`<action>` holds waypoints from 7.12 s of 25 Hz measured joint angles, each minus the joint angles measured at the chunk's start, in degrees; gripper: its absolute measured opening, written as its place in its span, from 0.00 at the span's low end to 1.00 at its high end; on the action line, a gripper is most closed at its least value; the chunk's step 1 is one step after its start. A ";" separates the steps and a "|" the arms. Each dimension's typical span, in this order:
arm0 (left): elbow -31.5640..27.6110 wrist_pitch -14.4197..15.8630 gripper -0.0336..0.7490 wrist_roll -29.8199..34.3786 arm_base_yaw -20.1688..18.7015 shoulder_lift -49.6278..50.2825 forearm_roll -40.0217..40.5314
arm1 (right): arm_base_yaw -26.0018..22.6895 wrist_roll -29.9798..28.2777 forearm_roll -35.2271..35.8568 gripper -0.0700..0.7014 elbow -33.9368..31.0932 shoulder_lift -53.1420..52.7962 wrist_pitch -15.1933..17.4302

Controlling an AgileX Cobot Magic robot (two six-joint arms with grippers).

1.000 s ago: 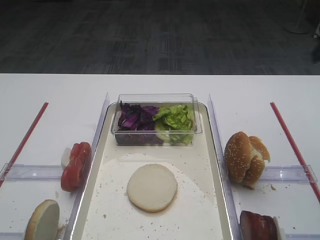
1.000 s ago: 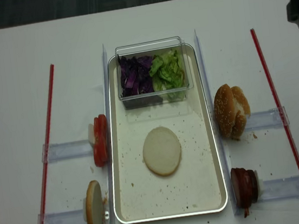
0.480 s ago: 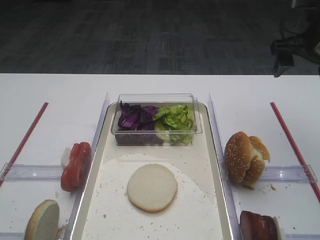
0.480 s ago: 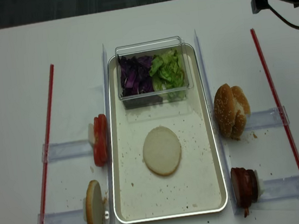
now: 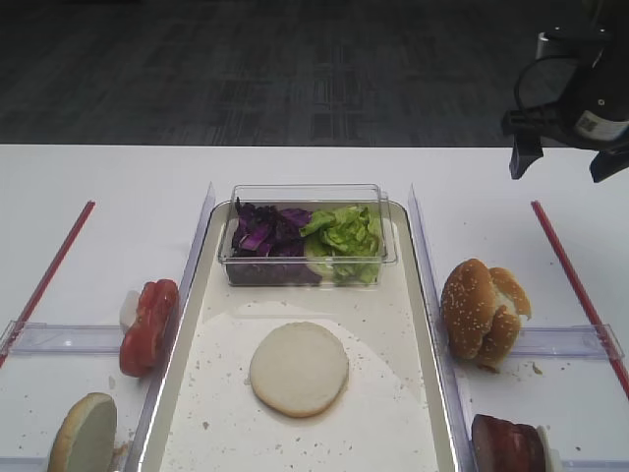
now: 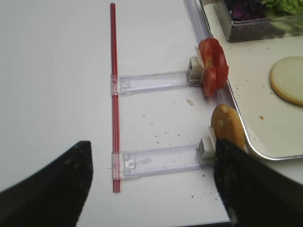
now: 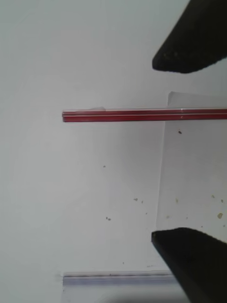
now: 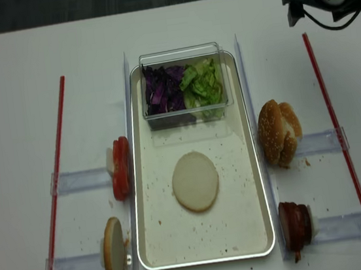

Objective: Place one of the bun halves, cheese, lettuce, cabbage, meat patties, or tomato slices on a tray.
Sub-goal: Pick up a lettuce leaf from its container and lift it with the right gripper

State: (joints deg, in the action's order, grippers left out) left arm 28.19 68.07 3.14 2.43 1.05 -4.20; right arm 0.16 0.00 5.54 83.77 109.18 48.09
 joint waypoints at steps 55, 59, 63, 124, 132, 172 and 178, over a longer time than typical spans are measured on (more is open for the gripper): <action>0.00 -0.08 0.67 0.00 0.00 0.00 0.00 | 26.57 -5.26 6.60 0.89 20.27 10.92 15.00; 0.00 -0.08 0.67 0.00 0.00 0.00 0.00 | 26.57 -5.26 6.12 0.89 20.36 11.24 15.22; 0.00 -0.08 0.67 0.00 0.00 0.00 0.00 | 26.57 -5.49 5.99 0.89 20.36 11.37 15.10; 0.00 -0.08 0.67 0.00 0.00 0.00 0.00 | 26.70 -8.69 4.71 0.34 27.60 26.05 12.47; 0.00 -0.08 0.67 0.00 0.00 0.00 0.00 | 26.70 -8.69 4.13 0.18 27.73 26.05 12.94; 0.00 -0.08 0.67 0.00 0.00 0.00 0.00 | 26.70 -4.21 3.69 0.16 41.46 24.48 22.86; 0.00 -0.08 0.67 0.00 0.00 0.00 0.00 | 26.73 -4.21 4.30 0.16 41.46 24.42 22.86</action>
State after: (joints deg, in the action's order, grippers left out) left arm 28.19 67.99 3.14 2.43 1.05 -4.20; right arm 26.90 -4.21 9.84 125.23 133.60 70.95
